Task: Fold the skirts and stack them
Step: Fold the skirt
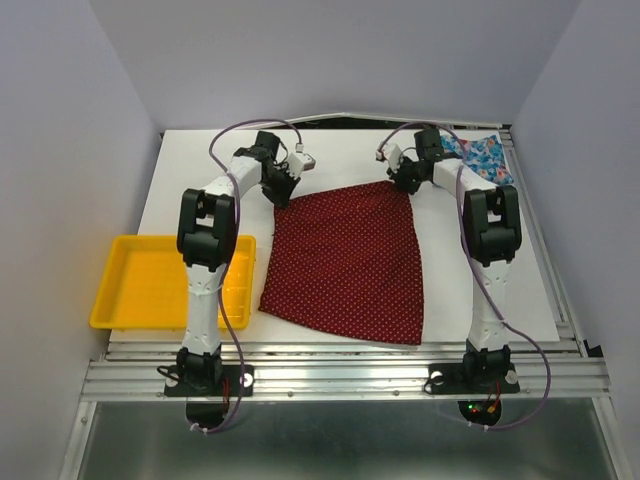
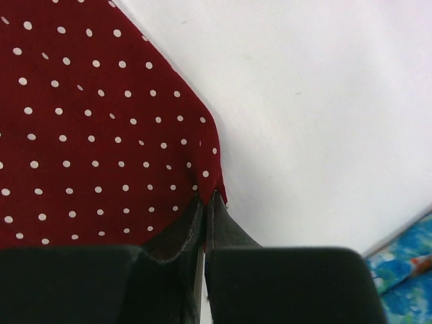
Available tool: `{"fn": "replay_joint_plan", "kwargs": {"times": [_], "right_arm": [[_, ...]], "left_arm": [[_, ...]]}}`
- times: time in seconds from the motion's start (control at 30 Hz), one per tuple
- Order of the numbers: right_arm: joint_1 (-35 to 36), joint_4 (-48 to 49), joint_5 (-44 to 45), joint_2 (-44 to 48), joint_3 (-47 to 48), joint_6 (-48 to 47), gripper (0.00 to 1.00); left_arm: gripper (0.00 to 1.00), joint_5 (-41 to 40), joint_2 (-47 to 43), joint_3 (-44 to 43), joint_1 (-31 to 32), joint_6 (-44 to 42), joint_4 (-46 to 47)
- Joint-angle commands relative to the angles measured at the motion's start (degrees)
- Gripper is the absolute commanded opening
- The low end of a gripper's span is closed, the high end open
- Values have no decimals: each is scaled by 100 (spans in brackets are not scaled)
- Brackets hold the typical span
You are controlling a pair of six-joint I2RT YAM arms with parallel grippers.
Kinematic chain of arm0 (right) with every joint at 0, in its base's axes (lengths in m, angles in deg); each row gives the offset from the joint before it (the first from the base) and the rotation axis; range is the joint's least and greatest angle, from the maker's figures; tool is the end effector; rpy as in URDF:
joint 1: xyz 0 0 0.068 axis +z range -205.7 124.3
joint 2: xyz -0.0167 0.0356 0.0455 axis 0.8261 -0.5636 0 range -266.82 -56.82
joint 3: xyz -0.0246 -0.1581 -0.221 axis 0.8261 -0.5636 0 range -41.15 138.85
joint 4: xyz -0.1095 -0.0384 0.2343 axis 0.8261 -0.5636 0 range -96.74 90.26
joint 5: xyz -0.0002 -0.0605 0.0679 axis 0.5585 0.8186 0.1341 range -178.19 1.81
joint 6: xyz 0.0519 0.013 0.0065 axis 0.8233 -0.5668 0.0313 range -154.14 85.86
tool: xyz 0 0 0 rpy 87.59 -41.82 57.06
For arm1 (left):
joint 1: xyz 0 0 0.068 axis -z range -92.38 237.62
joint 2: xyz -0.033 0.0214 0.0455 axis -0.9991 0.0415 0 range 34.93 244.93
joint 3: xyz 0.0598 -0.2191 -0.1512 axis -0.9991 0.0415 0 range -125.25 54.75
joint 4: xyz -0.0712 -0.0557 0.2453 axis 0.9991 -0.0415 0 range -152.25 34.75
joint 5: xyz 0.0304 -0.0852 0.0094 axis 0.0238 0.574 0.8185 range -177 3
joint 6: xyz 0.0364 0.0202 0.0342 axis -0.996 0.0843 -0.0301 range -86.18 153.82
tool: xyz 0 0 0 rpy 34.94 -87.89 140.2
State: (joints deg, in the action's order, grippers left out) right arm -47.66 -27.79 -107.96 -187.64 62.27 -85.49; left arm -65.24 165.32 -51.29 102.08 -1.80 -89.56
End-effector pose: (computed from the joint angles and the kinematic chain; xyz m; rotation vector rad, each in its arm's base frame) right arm 0.4921 0.0815 0.1654 -1.3332 2.0689 0.1160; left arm 0.4757 -0.1363 0.1768 1.1883 2.2232 -0.3457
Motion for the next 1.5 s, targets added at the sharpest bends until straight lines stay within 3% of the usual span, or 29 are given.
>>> {"fn": "replay_joint_plan", "kwargs": {"times": [0.0,0.2,0.4,0.6,0.73,0.93,1.03,1.13,1.17,1.23,1.27,1.47], "right_arm": [[-3,976,790,-346,362,300,1],[-3,1127,1089,-418,1539,696,1],[-3,1030,853,863,910,583,1],[-3,689,273,2384,-944,380,1],[154,257,-132,3499,-2174,424,1],[514,274,-387,4495,-4203,740,1],[577,204,-545,4741,-4810,785,1],[577,-59,-782,4987,-5059,758,22],[577,-182,-905,5066,-5077,741,41],[577,-394,-906,5312,-5077,697,62],[577,-481,-828,5391,-5086,505,66],[629,-675,-537,5577,-5086,-32,66]], "left_arm": [[1,153,119,-355,-48,185,2],[0,-242,-180,-751,-48,635,740],[0,-559,-1023,-594,-40,495,1171],[0,-410,-2384,1003,83,82,1487],[0,-453,-3517,2811,329,-234,1856],[2,-541,-4520,4860,716,-543,2287],[24,-463,-4724,5468,997,-446,2411],[64,-453,-4864,5839,1138,-367,2428],[76,-462,-5004,5892,1138,-341,2428],[79,-409,-5233,5937,1138,-323,2367],[80,-401,-5304,5928,1138,-349,2254],[81,-453,-5480,5647,1138,-674,1875]]}}
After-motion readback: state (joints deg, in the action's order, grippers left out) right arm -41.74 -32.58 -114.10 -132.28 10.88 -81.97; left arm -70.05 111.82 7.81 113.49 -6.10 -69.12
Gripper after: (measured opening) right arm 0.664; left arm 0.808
